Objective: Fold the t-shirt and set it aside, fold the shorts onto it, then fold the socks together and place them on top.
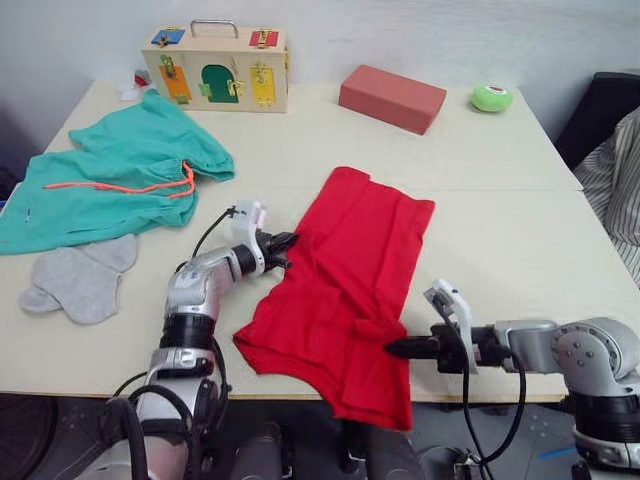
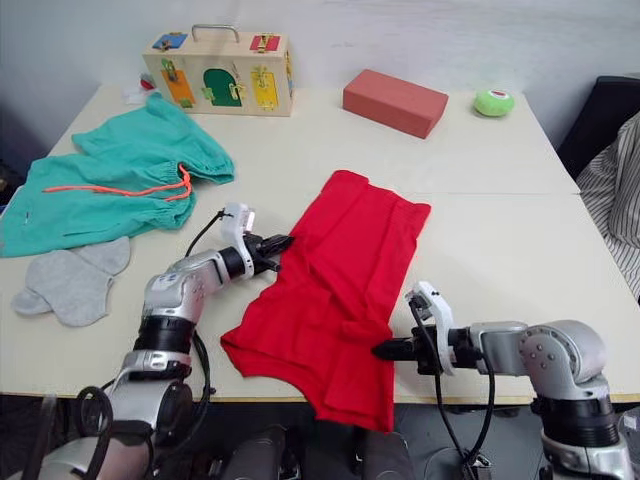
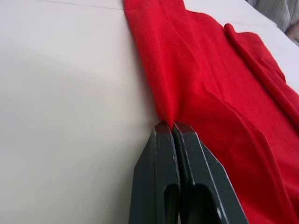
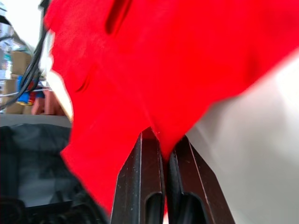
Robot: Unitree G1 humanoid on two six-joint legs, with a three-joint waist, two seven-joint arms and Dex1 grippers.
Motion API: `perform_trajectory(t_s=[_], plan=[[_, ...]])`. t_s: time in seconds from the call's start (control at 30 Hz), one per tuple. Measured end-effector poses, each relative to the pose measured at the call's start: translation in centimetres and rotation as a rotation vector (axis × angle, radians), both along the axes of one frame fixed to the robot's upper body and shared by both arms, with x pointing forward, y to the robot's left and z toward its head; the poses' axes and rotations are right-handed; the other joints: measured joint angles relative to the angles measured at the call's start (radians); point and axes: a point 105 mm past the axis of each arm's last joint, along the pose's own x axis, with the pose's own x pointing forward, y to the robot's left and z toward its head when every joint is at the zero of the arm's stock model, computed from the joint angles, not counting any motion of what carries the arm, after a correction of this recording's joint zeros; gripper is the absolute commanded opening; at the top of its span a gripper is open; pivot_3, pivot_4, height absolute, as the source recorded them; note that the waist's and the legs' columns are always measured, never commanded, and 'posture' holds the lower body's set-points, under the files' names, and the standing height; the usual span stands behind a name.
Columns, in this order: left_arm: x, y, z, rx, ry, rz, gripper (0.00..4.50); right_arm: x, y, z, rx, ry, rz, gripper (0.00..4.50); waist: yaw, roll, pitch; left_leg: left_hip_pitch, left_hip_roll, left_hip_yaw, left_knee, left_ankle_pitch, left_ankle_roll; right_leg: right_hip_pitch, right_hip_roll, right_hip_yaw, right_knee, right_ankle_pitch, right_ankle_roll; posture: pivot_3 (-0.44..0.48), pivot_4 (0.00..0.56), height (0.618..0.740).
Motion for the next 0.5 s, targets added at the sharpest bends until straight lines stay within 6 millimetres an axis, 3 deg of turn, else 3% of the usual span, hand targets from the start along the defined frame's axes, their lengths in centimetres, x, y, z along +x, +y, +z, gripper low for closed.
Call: perform_trajectory(t_s=[0.23, 0.5], plan=[[-2.3, 2.0, -0.1, 0.003, -0.02, 0.18, 0.02, 3.3, 1.1, 0.4, -0.032, -0.108, 0.077, 0.0, 0.003, 0.0, 0.0, 0.001, 0.0, 0.0, 0.001, 0.001, 0.0, 0.001, 0.0, 0.0, 0.0, 0.001, 0.0, 0.0, 0.15, 0.74], [-3.9, 3.5, -0.2, -0.002, -0.031, 0.261, 0.02, 4.1, 1.4, 0.4, -0.039, -0.161, 0.159, 0.0, 0.003, 0.0, 0.0, 0.002, 0.001, 0.0, 0.001, 0.001, 0.0, 0.002, 0.0, 0.0, 0.0, 0.001, -0.001, 0.0, 0.15, 0.74]])
